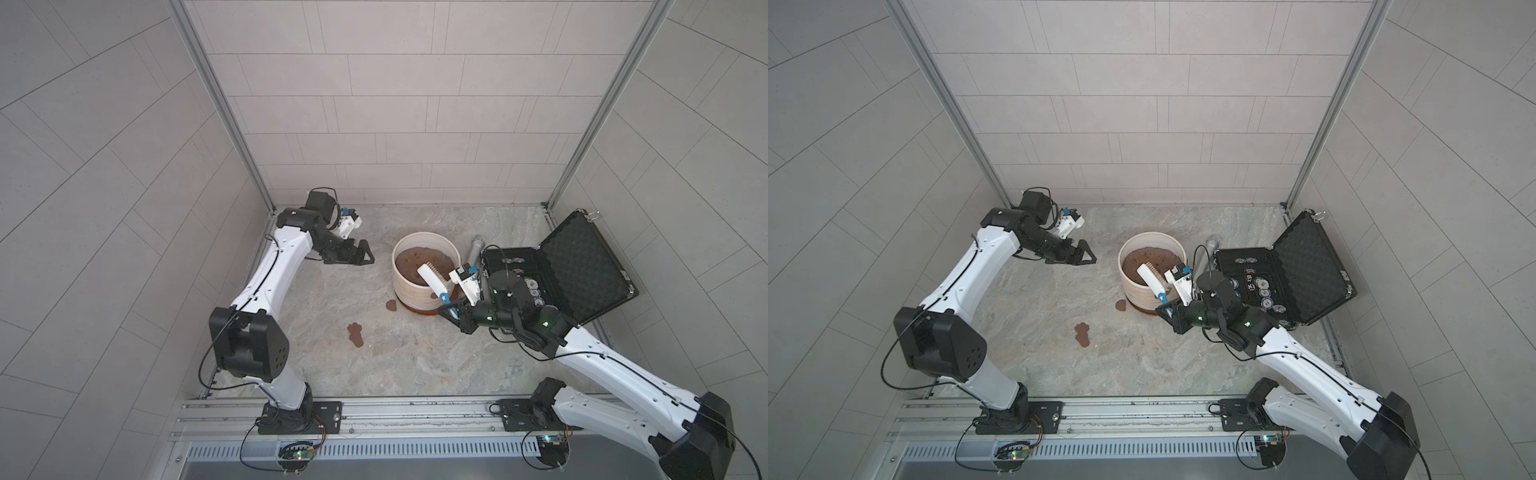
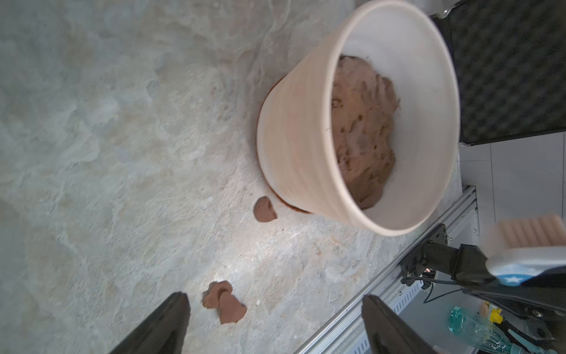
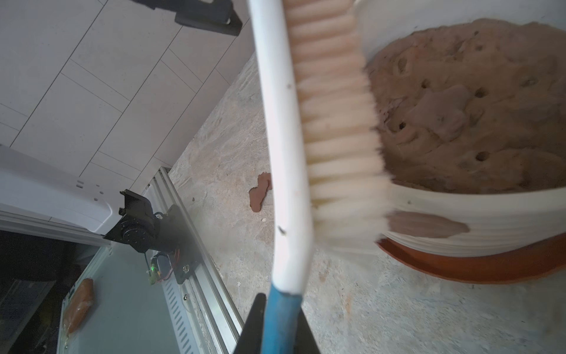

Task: Scrub the dried mud off the ceramic pot
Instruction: Brush off the soil from the pot, then rotate the pot on the tray.

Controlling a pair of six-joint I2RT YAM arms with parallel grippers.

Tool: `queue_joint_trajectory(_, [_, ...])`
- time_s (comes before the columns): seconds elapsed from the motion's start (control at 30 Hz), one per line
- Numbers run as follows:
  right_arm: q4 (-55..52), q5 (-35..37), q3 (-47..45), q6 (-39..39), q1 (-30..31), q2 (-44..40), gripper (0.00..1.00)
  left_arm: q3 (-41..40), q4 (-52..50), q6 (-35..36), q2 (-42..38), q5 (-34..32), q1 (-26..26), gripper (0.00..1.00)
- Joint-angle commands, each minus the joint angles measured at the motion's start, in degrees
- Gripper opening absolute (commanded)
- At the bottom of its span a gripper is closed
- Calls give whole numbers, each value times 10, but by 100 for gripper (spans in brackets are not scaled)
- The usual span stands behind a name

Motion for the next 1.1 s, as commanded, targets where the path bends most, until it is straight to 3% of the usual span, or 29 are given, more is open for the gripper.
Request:
queue_joint_trajectory(0.0, [-96, 47, 29, -61, -1, -22, 0, 45, -33, -81, 52, -38, -63, 85])
queue_joint_trajectory(0.2, [-92, 97, 16, -43, -2, -78, 0, 111, -72, -118, 140, -113, -123, 84])
queue_joint_trajectory(0.3, [-90, 108, 7, -36, -2, -94, 0, 151, -89, -128, 172, -133, -128, 72])
queue_joint_trajectory(0.37, [-90, 112, 3, -34, -2, -99, 0, 168, -94, -128, 185, -131, -129, 62])
queue_joint_trajectory(0.57, [-94, 129, -1, -40, -4, -106, 0, 180, -102, -123, 203, -64, -150, 50])
queue_joint_trajectory(0.77, [-94, 137, 1, -46, -13, -105, 0, 202, -110, -118, 233, -76, -170, 43])
queue_joint_trajectory(1.07, [-103, 149, -2, -42, -23, -119, 0, 270, -129, -113, 267, -84, -174, 22])
